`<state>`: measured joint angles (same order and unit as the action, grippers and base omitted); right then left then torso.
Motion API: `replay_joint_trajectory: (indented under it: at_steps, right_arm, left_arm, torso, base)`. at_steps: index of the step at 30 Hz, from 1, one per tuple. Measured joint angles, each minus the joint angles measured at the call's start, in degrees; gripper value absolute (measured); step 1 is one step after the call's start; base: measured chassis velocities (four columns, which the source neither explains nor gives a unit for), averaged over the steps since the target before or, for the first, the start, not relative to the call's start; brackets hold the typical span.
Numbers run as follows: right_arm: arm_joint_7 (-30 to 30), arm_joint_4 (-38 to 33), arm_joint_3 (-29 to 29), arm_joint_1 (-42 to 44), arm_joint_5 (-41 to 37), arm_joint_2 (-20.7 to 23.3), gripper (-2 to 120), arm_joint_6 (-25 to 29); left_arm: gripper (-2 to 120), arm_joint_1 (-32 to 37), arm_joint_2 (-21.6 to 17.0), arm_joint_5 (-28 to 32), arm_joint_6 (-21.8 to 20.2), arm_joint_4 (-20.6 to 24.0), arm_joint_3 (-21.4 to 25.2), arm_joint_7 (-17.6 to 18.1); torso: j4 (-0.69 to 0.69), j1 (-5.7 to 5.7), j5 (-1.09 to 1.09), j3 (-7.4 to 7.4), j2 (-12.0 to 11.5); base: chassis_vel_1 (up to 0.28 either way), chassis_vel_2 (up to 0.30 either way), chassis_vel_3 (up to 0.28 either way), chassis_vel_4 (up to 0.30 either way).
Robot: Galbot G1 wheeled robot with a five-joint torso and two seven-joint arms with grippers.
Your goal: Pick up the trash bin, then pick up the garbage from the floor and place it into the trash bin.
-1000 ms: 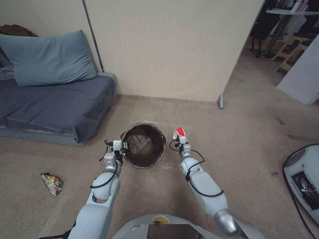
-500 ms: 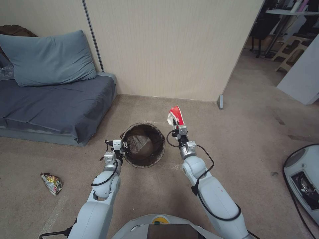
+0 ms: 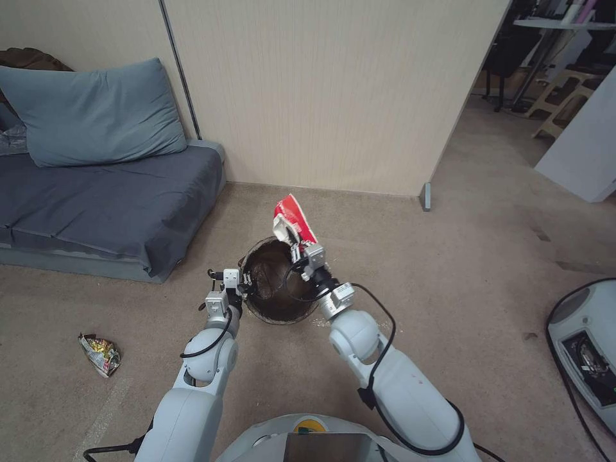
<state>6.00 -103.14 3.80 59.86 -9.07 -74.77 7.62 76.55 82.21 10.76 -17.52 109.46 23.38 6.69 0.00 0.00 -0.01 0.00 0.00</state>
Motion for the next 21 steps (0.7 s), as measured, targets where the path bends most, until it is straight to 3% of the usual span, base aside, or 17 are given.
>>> replay_joint_trajectory:
  at_steps: [6, 21]
  right_arm:
    - [0.69, 4.91, 3.29, -1.54, 1.12, -1.87, 0, 0.43]
    - [0.89, 8.40, 3.88, -0.59, 2.15, -3.25, 0, 1.39]
  left_arm:
    - [2, 0.38, 0.50, -0.04, -0.11, 0.40, -0.18, 0.03]
    - [2, -0.09, 1.26, -0.13, -0.65, 1.02, -0.88, 0.33]
  torso:
    - [0.01, 0.00, 0.00, 0.00, 0.00]
    - [0.00, 0.00, 0.00, 0.00, 0.00]
  base:
    - [0.000, 0.000, 0.000, 0.000]
    - [0.000, 0.000, 0.000, 0.000]
